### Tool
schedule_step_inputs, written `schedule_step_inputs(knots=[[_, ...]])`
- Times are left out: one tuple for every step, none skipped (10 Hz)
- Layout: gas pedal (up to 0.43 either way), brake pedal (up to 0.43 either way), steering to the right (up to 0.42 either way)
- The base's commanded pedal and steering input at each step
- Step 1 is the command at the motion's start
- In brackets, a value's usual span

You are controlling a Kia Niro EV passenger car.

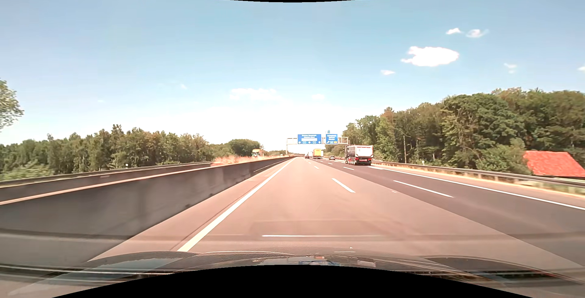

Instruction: Follow the waypoints while adhering to traffic rules and regulations

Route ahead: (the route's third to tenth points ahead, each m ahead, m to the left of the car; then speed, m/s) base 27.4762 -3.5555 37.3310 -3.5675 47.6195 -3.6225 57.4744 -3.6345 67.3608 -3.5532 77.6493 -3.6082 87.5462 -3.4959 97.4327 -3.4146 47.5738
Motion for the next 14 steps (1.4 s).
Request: schedule_step_inputs(knots=[[0.642, 0.0, -0.001], [0.642, 0.0, -0.001], [0.642, 0.0, -0.001], [0.642, 0.0, -0.001], [0.642, 0.0, -0.001], [0.642, 0.0, -0.001], [0.642, 0.0, -0.001], [0.642, 0.0, -0.001], [0.642, 0.0, -0.001], [0.642, 0.0, -0.001], [0.642, 0.0, -0.001], [0.642, 0.0, 0.0], [0.642, 0.0, 0.0], [0.642, 0.0, 0.0]])
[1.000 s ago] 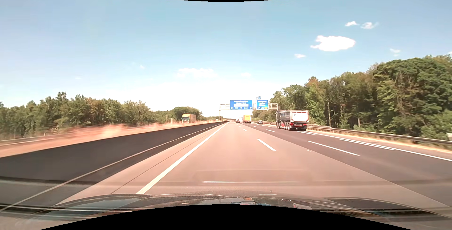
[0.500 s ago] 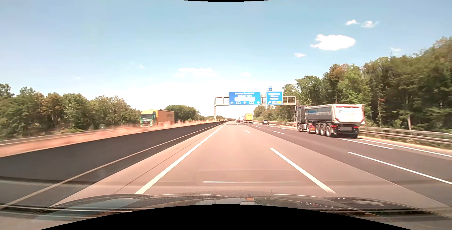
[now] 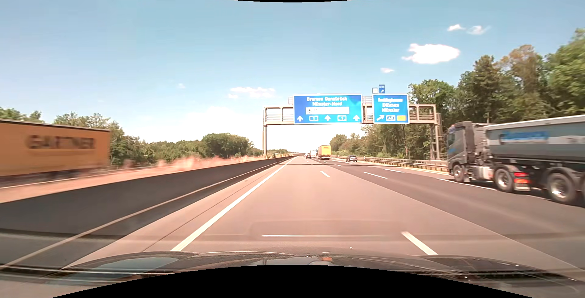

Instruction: Follow the waypoints while adhering to traffic rules and regulations

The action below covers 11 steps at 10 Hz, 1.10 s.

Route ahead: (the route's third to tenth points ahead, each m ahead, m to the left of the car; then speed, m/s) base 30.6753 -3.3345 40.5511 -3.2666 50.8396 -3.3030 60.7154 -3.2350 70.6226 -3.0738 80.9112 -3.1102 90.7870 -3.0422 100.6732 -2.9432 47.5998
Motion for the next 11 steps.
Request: schedule_step_inputs(knots=[[0.642, 0.0, 0.0], [0.642, 0.0, 0.0], [0.642, 0.0, 0.0], [0.642, 0.0, 0.0], [0.642, 0.0, 0.0], [0.642, 0.0, 0.0], [0.642, 0.0, -0.001], [0.642, 0.0, -0.001], [0.642, 0.0, -0.002], [0.642, 0.0, -0.002], [0.642, 0.0, -0.002]])
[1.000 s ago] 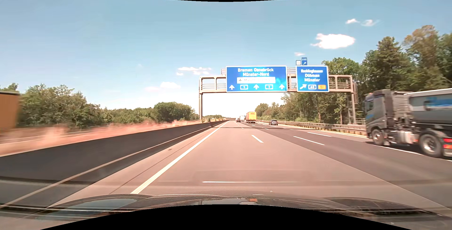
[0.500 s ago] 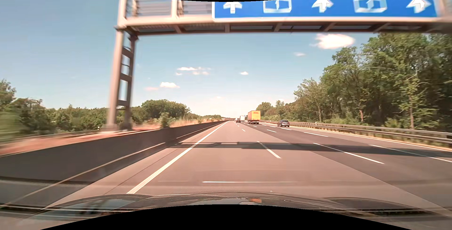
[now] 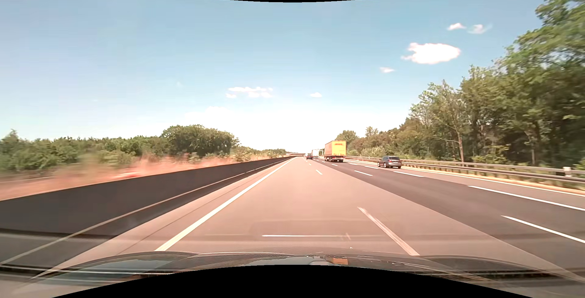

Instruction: Follow the waypoints while adhering to traffic rules and regulations

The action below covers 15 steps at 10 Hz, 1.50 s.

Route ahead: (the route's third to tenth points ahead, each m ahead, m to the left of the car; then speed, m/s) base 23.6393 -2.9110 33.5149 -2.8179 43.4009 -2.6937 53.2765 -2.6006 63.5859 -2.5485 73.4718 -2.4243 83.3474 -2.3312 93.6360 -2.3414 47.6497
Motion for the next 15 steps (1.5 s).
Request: schedule_step_inputs(knots=[[0.642, 0.0, -0.002], [0.642, 0.0, -0.002], [0.642, 0.0, -0.002], [0.642, 0.0, -0.002], [0.642, 0.0, -0.002], [0.642, 0.0, -0.002], [0.642, 0.0, -0.002], [0.642, 0.0, -0.002], [0.642, 0.0, -0.002], [0.642, 0.0, -0.002], [0.642, 0.0, -0.002], [0.642, 0.0, -0.001], [0.642, 0.0, -0.001], [0.642, 0.0, -0.001], [0.642, 0.0, -0.001]])
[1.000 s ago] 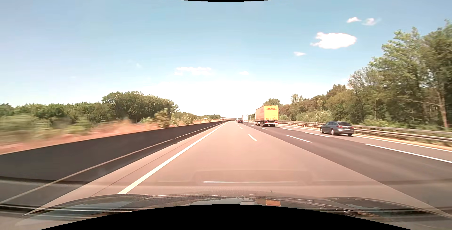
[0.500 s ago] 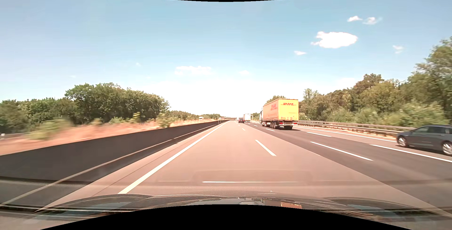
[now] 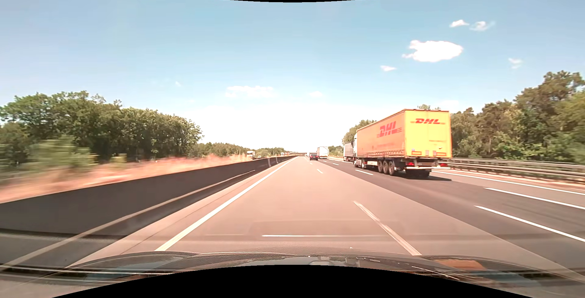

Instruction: Follow the waypoints while adhering to traffic rules and regulations

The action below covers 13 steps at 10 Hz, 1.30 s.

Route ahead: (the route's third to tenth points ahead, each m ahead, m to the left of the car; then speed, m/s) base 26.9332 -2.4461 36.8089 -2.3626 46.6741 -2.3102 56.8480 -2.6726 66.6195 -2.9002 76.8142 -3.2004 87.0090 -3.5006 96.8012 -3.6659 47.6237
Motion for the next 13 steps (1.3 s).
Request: schedule_step_inputs(knots=[[0.642, 0.0, -0.001], [0.642, 0.0, -0.001], [0.642, 0.0, -0.001], [0.642, 0.0, -0.001], [0.642, 0.0, -0.001], [0.642, 0.0, -0.001], [0.642, 0.0, -0.002], [0.642, 0.0, -0.002], [0.642, 0.0, -0.002], [0.642, 0.0, -0.002], [0.642, 0.0, -0.002], [0.642, 0.0, -0.002], [0.642, 0.0, -0.002]])
